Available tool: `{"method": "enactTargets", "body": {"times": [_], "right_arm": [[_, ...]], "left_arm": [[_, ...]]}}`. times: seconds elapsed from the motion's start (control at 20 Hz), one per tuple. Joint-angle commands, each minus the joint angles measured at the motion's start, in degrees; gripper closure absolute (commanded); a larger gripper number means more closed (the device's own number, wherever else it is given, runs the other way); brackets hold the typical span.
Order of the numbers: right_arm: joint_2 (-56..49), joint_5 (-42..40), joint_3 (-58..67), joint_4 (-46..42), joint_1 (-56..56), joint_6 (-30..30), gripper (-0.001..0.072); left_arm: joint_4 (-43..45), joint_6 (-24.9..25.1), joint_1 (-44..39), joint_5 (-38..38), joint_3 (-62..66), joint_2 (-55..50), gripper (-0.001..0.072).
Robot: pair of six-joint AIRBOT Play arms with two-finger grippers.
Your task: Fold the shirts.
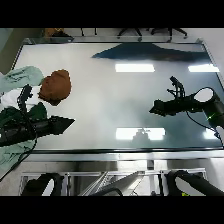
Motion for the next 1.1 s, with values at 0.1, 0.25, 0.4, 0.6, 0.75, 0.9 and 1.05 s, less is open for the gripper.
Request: {"method": "enactTargets", "body": {"times": [0.1, 0.25, 0.4, 0.6, 0.75, 0.9, 1.05], "right_arm": [[0.02, 0.02, -0.20, 0.02, 0.04, 0.02, 0.0692], [0.04, 0.02, -0.20, 0.02, 0.04, 0.02, 0.0692], [0.04, 0.02, -0.20, 0.02, 0.04, 0.02, 0.0692], [0.04, 0.02, -0.20, 0.02, 0.04, 0.02, 0.0692], [0.02, -0.09, -0.20, 0.02, 0.04, 0.02, 0.0691], [0.02, -1.20, -0.20, 0.07, 0.04, 0.02, 0.0691], [0.02, -1.33, -0.20, 0.04, 0.04, 0.02, 0.0692]], "left_arm": [[0.00, 0.02, -0.04, 0.11, -0.28, 0.02, 0.0692], [0.00, 0.02, -0.04, 0.11, -0.28, 0.02, 0.0692], [0.00, 0.02, -0.04, 0.11, -0.28, 0.02, 0.0692], [0.00, 0.02, -0.04, 0.11, -0.28, 0.02, 0.0693], [-0.02, 0.02, -0.04, 0.11, -0.28, 0.02, 0.0692], [-0.17, 0.02, -0.04, 0.76, -0.28, 0.02, 0.0692], [-0.37, 0.02, -1.09, 5.03, -0.28, 0.00, 0.0692]]}}
